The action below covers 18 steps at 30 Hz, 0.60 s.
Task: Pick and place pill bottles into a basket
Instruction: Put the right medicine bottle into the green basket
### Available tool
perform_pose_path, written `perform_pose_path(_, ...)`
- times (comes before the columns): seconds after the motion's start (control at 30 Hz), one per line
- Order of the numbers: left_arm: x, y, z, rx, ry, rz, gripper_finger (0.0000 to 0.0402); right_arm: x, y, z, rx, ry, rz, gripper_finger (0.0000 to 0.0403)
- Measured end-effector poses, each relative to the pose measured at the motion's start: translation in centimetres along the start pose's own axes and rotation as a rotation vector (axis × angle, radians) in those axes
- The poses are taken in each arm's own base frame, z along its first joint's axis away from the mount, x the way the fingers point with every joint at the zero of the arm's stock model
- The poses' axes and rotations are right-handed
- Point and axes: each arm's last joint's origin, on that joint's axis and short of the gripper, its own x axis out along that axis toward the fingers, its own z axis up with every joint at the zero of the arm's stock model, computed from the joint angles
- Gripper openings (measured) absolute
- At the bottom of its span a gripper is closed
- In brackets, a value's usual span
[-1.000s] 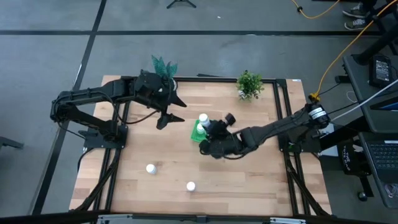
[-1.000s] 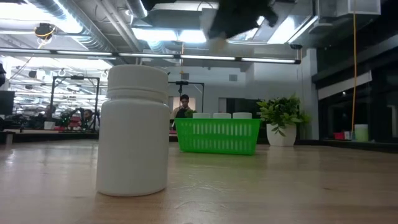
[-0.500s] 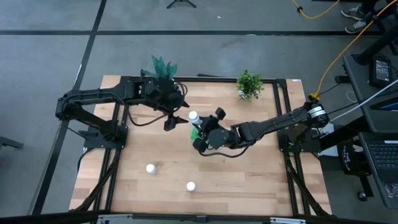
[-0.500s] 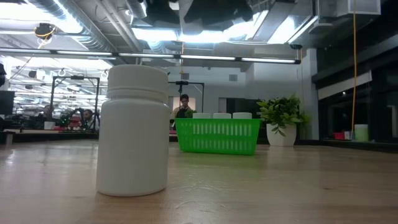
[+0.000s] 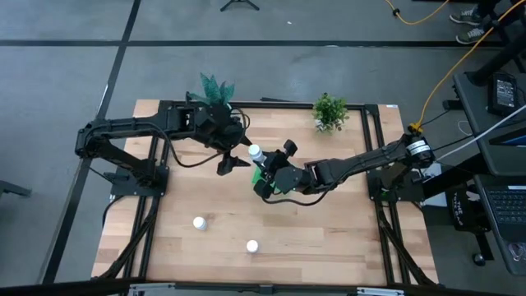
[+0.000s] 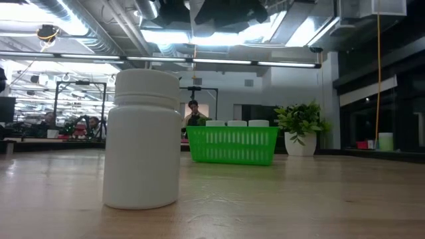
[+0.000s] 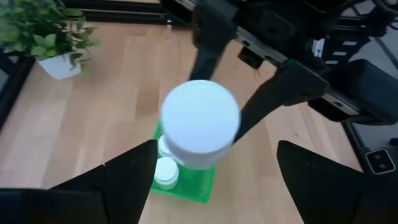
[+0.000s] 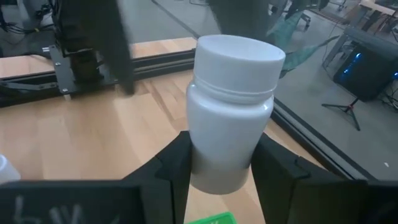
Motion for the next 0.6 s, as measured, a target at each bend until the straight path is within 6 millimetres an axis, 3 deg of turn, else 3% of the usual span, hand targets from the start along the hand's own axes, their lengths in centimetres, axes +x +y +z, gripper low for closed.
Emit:
perform_pose_path(0.37,-0.2,-0.2,0.7,0.003,-0.033,0.002,0.0275,0.3,-0.1,0.2,0.003,-0.005,0.032,0.0135)
perform_pose_path(0.6,-0.9,-0.3,1.6,0.016,-0.060,0.006,0.0216,0.3,-0.1,0.3,0.004,-0.008,0.035,0.0135)
